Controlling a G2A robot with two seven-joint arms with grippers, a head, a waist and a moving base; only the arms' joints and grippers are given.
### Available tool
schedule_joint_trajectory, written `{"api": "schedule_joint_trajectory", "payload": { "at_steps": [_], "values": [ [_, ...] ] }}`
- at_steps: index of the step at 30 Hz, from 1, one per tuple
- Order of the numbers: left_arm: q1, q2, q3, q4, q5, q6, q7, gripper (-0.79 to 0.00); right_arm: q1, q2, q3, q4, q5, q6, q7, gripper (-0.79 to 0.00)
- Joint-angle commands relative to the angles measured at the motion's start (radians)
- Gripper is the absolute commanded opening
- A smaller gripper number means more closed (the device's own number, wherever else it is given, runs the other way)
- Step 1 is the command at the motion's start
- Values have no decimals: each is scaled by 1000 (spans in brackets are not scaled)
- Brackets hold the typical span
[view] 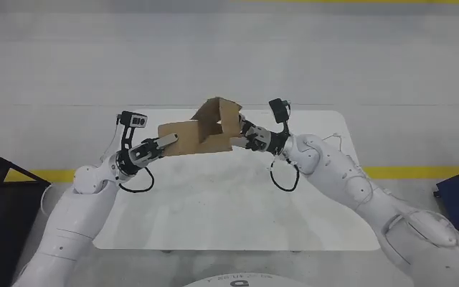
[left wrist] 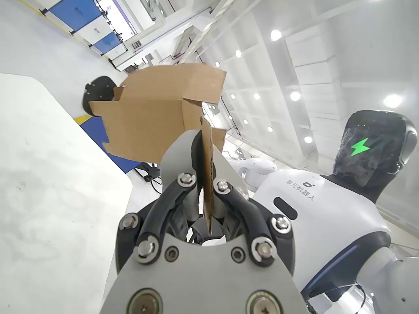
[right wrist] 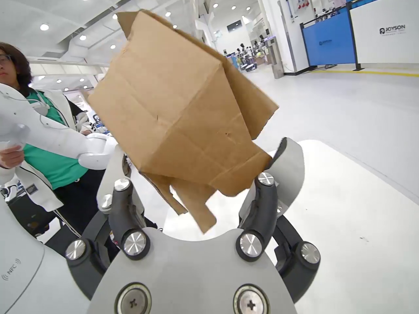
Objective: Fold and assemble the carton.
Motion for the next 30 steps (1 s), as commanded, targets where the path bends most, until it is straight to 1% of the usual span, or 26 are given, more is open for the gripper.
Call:
{"api": "schedule_joint_trajectory", "payload": {
  "at_steps": [1, 2, 8, 14, 15, 16, 17, 18, 19, 20, 21, 23, 24, 27, 30],
  "values": [
    [-2, -2, 4, 1, 3, 3, -8, -785, 2, 6, -9, -21, 32, 0, 16, -690],
    [-2, -3, 5, 2, 4, 4, -11, -785, 4, 10, -11, -26, 43, 0, 24, -785],
    [-5, -9, 7, 12, 9, 8, -17, -785, 4, 27, -17, -60, 94, 0, 54, -785],
    [-6, -12, -13, 30, 29, -3, 0, -785, -9, 51, 3, -93, 137, 0, 70, -785],
    [-6, -12, -18, 31, 38, -8, 2, -529, -12, 55, 9, -97, 142, 0, 72, -785],
    [-5, -11, -23, 31, 51, -15, 3, -326, -16, 59, 14, -101, 147, 0, 76, -785],
    [-3, -11, -26, 28, 57, -20, 2, -268, -19, 63, 19, -106, 152, 0, 79, -785],
    [0, -11, -30, 26, 58, -21, 3, -234, -23, 66, 24, -111, 158, 0, 83, -785],
    [2, -11, -34, 23, 58, -21, 4, -292, -27, 70, 29, -116, 163, 0, 87, -785],
    [5, -11, -39, 22, 59, -22, 4, -329, -30, 73, 34, -120, 169, 0, 92, -785],
    [6, -10, -43, 22, 64, -22, 6, -336, -33, 76, 40, -123, 174, 0, 97, -785],
    [10, -10, -49, 20, 69, -22, 9, -160, -39, 81, 52, -128, 180, 0, 105, -785],
    [11, -10, -53, 19, 74, -22, 11, -9, -43, 83, 58, -131, 184, 0, 107, -785],
    [13, -10, -65, 21, 95, -24, 25, 0, -54, 89, 75, -135, 192, 0, 116, -785],
    [14, -8, -86, 27, 150, -42, 49, 0, -63, 93, 91, -131, 195, 0, 131, -785]
  ]
}}
